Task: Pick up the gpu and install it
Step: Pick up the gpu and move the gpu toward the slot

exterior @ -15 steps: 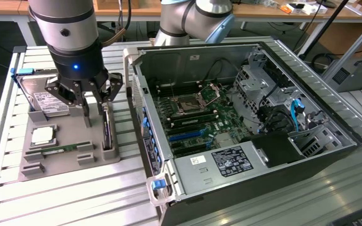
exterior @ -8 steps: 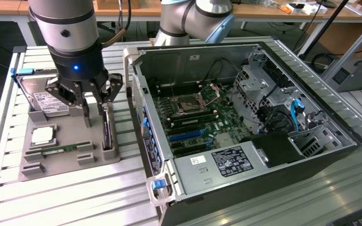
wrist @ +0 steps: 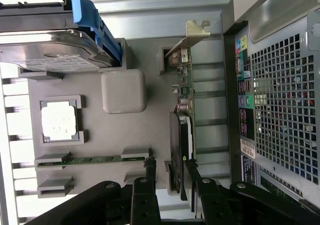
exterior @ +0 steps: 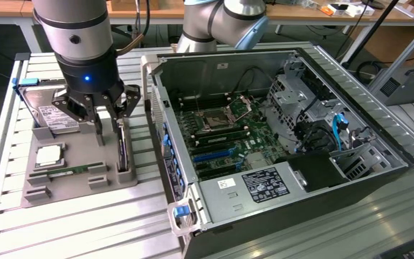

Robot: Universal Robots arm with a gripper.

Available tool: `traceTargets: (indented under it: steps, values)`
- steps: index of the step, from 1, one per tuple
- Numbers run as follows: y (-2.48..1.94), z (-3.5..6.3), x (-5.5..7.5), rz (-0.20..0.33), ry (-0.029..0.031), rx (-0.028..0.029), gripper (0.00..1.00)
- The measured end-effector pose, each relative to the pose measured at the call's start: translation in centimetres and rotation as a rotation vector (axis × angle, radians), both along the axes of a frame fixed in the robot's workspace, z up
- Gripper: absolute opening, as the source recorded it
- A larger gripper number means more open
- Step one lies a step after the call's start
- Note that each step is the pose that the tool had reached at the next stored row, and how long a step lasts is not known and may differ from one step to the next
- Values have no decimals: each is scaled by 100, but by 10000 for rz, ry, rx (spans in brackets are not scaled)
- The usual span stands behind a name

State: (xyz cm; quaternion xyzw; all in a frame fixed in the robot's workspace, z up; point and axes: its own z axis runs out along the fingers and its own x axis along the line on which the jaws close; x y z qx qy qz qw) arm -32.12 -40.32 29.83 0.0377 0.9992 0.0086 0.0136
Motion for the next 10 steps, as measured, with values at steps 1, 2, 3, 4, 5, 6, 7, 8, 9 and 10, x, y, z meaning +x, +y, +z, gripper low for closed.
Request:
traceTargets:
  steps: [1, 2, 3, 4, 5, 6, 7, 8, 9, 10]
  values:
    - [0, -2, 0, 0, 1, -1, 36]
    - [0, -3, 0, 0, 1, 0, 36]
    - [-1, -5, 0, 1, 0, 0, 36]
    - [-1, -6, 0, 1, 1, -1, 36]
    - [-1, -8, 0, 0, 1, -1, 36]
    - [-1, -9, 0, 0, 1, -1, 36]
    - [-1, -11, 0, 0, 1, -1, 36]
    - [-1, -12, 0, 0, 1, -2, 36]
    - [-1, -13, 0, 0, 1, -2, 36]
    - [-2, -16, 0, 0, 1, -2, 36]
